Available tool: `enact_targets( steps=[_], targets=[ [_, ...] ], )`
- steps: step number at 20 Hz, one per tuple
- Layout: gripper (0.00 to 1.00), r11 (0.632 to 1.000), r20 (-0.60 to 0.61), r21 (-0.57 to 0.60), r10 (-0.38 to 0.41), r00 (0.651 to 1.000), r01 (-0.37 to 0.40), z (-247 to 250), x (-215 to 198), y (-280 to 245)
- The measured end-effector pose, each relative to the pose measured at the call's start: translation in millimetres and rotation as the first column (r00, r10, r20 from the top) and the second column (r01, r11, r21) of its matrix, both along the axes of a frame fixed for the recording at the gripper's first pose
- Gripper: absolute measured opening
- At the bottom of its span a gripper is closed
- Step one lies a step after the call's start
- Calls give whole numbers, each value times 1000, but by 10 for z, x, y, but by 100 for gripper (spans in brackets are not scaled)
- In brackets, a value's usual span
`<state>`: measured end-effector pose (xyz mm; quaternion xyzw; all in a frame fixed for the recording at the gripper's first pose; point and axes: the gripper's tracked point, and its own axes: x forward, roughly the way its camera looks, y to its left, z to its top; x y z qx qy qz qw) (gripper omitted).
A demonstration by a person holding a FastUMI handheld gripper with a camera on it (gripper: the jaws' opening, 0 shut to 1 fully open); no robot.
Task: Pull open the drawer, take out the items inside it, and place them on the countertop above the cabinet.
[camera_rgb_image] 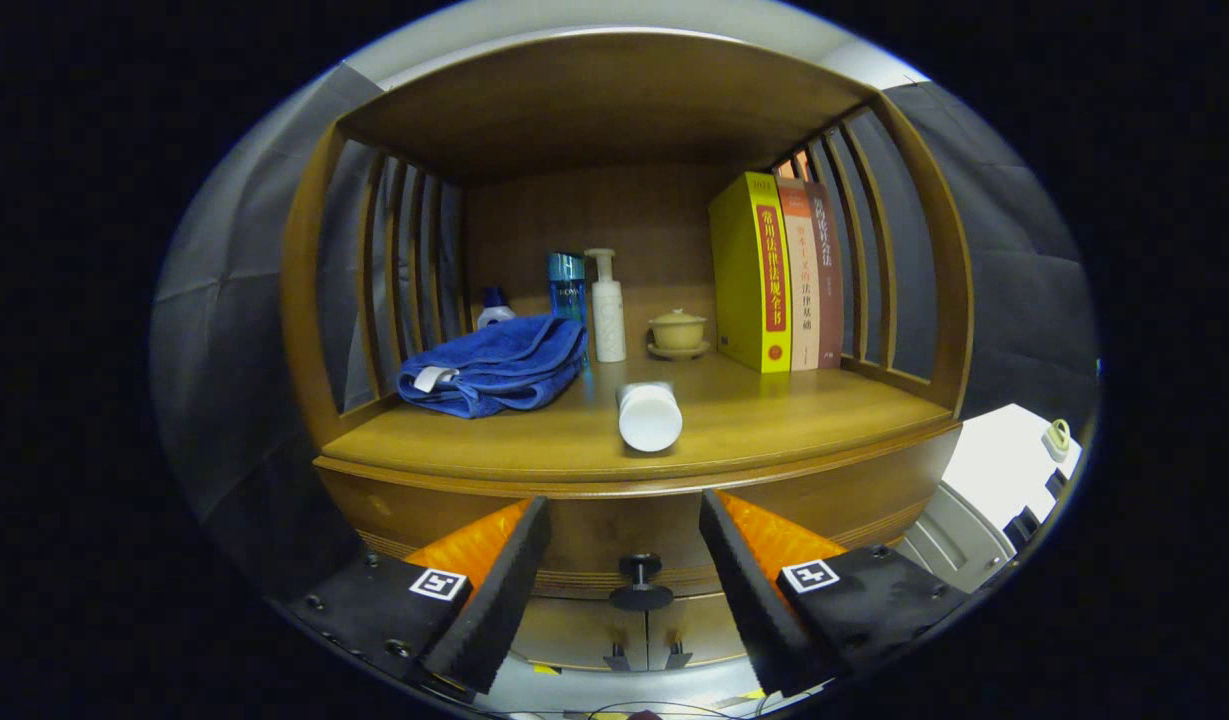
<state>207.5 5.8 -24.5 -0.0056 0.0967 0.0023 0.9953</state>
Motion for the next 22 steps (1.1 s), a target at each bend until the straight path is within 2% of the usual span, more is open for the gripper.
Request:
enact_targets(
  steps=[8, 13, 22],
  targets=[
    [99, 999, 54, 23, -31, 998, 30, 542, -744, -76],
    [98, 998, 108, -31, -42, 993, 46, 887, -1157, -91],
    [98, 999, 174, -30, -40, 984, 46, 1036, -1498, -36]
  ],
)
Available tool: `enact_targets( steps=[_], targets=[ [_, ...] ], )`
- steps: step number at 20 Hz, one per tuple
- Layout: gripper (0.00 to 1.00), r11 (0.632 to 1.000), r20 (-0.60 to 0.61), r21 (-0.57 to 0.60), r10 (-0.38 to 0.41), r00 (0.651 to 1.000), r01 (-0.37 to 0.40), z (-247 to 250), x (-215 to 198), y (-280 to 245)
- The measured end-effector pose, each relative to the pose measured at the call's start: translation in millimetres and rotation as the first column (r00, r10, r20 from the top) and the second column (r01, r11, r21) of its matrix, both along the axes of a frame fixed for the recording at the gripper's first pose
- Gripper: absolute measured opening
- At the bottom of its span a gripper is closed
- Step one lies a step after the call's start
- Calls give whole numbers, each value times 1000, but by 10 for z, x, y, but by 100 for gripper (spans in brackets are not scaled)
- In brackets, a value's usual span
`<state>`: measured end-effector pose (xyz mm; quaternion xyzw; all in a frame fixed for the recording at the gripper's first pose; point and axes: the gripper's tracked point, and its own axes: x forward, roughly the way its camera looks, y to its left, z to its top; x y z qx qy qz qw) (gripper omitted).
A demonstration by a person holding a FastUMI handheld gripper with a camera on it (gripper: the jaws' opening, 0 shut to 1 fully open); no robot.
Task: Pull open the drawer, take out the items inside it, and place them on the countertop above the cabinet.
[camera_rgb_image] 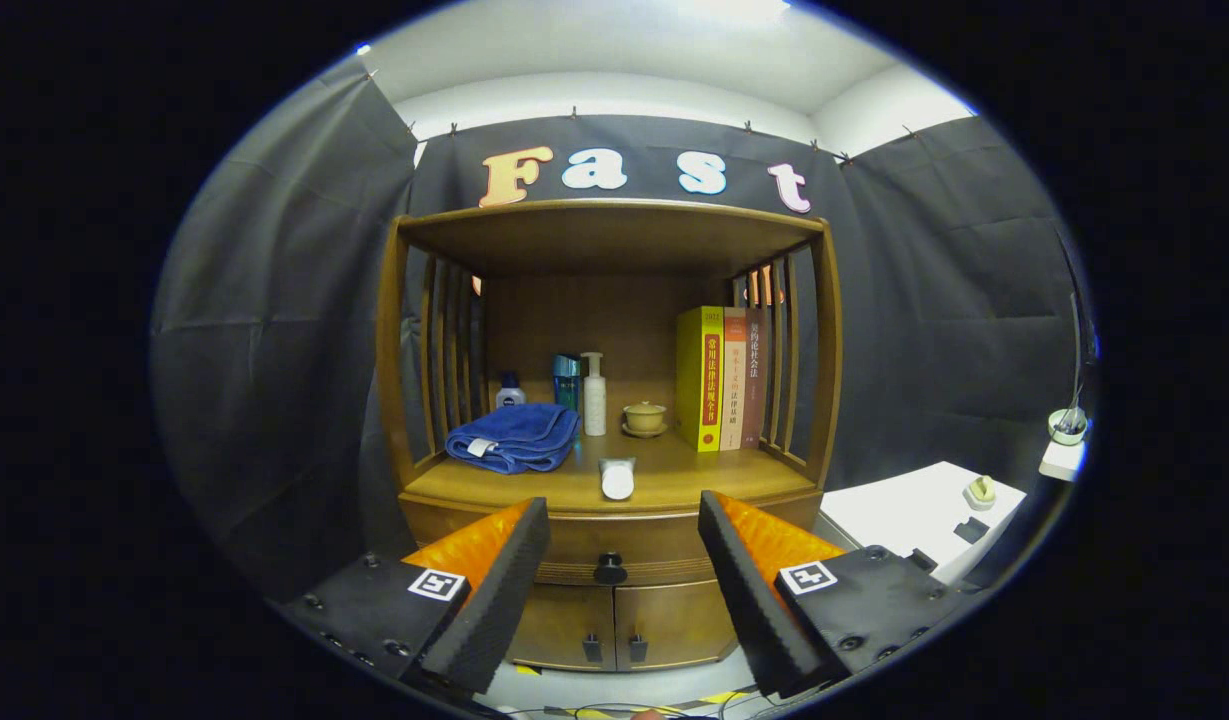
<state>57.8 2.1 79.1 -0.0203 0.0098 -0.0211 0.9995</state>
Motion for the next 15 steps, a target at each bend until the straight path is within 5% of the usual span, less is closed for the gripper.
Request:
enact_targets(
  steps=[15],
  targets=[
    [98, 1000, 6, -18, 6, 1000, -5, -22, 8, -20]
  ],
)
